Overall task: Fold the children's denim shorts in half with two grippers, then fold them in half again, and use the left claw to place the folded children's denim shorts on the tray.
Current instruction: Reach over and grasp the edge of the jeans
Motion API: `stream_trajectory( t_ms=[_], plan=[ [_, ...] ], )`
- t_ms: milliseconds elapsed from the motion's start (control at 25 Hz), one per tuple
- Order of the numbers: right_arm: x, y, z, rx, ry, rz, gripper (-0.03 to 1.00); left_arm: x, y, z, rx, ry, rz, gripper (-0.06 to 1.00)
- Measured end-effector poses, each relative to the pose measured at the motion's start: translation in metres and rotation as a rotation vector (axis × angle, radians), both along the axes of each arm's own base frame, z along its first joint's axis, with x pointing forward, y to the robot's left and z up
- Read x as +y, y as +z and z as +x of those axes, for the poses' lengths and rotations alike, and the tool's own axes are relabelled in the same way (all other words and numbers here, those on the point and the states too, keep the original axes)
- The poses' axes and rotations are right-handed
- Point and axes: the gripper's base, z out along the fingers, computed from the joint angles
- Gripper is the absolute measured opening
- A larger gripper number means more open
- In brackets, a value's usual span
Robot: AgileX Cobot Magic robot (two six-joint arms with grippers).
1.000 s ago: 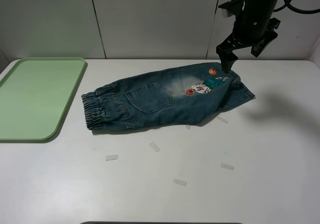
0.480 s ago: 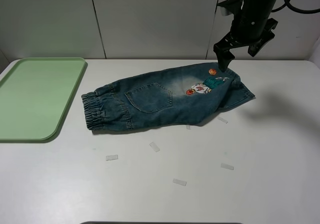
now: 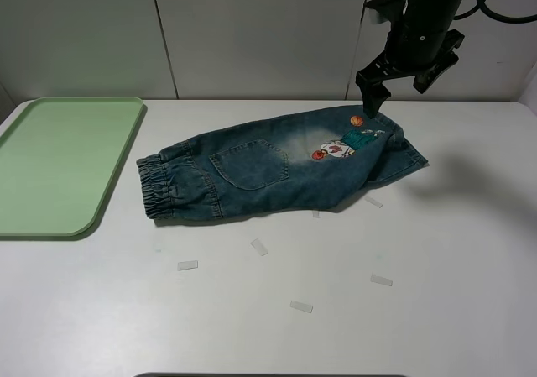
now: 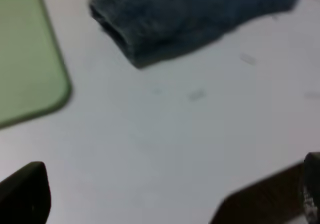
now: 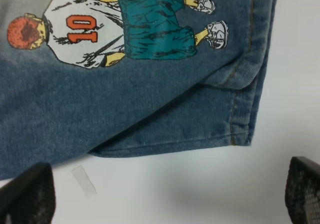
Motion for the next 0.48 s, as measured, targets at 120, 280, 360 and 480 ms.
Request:
stream_trajectory(
  t_ms=[120, 280, 360, 480],
  plan=[
    [0.0000, 0.0000, 0.0000, 0.000, -0.005, 0.001, 0.69, -0.0039, -0.0040, 0.0000, 0.003, -0.049, 0.009, 0.99],
    [0.0003, 0.0002, 0.0007, -0.008, -0.023, 0.010, 0.69, -0.0043, -0.0042, -0.0001, 0.001, -0.057, 0.012, 0.99],
    [0.0010, 0.0007, 0.0023, -0.027, -0.029, 0.021, 0.69, -0.0043, -0.0041, 0.0000, 0.001, -0.056, 0.011, 0.99],
    [0.0028, 0.0017, 0.0052, -0.061, -0.028, 0.041, 0.69, -0.0027, -0.0042, 0.0009, 0.006, -0.026, 0.004, 0.98]
  ],
)
